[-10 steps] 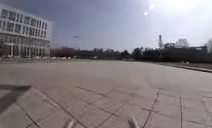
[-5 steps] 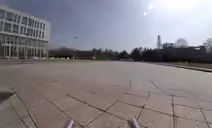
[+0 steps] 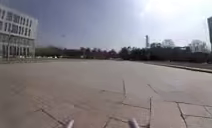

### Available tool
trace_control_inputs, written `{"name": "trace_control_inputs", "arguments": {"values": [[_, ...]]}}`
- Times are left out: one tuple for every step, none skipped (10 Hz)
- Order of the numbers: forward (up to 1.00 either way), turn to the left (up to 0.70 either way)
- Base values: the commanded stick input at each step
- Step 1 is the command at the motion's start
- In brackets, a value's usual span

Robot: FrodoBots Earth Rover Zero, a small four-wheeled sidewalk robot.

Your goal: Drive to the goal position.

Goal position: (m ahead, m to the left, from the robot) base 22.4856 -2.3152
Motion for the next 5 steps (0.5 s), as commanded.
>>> {"name": "trace_control_inputs", "arguments": {"values": [[1.00,0.00],[1.00,0.00],[1.00,0.00],[1.00,0.00],[1.00,0.00]]}}
